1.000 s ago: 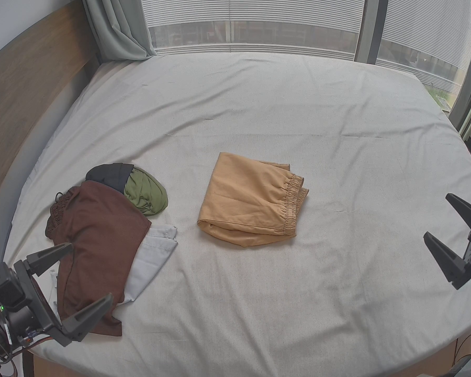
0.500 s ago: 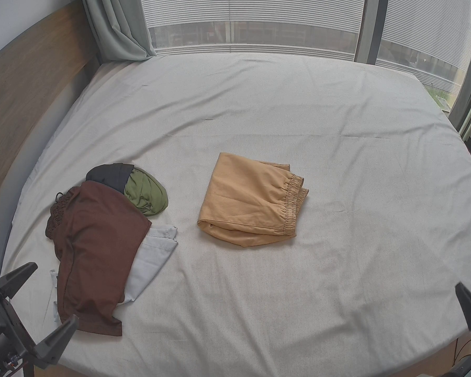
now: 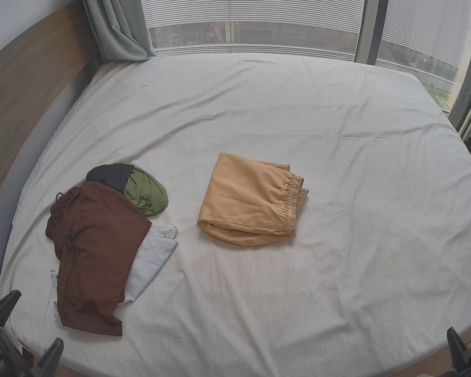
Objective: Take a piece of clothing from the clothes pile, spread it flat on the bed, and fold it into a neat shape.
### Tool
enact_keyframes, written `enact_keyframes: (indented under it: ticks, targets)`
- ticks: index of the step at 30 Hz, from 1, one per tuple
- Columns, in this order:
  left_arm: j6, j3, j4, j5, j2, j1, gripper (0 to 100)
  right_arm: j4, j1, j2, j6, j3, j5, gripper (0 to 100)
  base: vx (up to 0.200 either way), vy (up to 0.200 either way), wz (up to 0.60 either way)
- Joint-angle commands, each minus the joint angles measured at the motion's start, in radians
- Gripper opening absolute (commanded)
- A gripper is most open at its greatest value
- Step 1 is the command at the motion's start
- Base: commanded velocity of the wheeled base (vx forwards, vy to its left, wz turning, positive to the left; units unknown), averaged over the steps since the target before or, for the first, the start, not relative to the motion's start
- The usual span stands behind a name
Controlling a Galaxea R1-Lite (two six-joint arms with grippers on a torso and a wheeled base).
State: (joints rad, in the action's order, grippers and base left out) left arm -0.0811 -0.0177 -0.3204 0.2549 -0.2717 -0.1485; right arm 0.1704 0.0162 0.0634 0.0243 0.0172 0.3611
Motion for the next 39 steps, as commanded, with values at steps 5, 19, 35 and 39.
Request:
enact_keyframes:
  ticks: [5,19,35,39]
  targets:
    - [0.012,0.018,0.185,0.0,0.197,0.095,100,-0.103,-0.012,-0.063,0.014,-0.017,-0.203,100,0.0,0.0,0.0]
    - [0.041,0.018,0.242,-0.111,0.272,0.149,100,-0.173,-0.012,-0.063,-0.014,-0.016,-0.355,100,0.0,0.0,0.0]
    - [0.069,0.018,0.3,-0.295,0.272,0.15,100,-0.175,-0.012,-0.063,-0.017,-0.016,-0.356,100,0.0,0.0,0.0]
    - [0.07,0.018,0.319,-0.293,0.272,0.147,100,-0.175,-0.01,-0.063,-0.017,-0.016,-0.356,100,0.0,0.0,0.0]
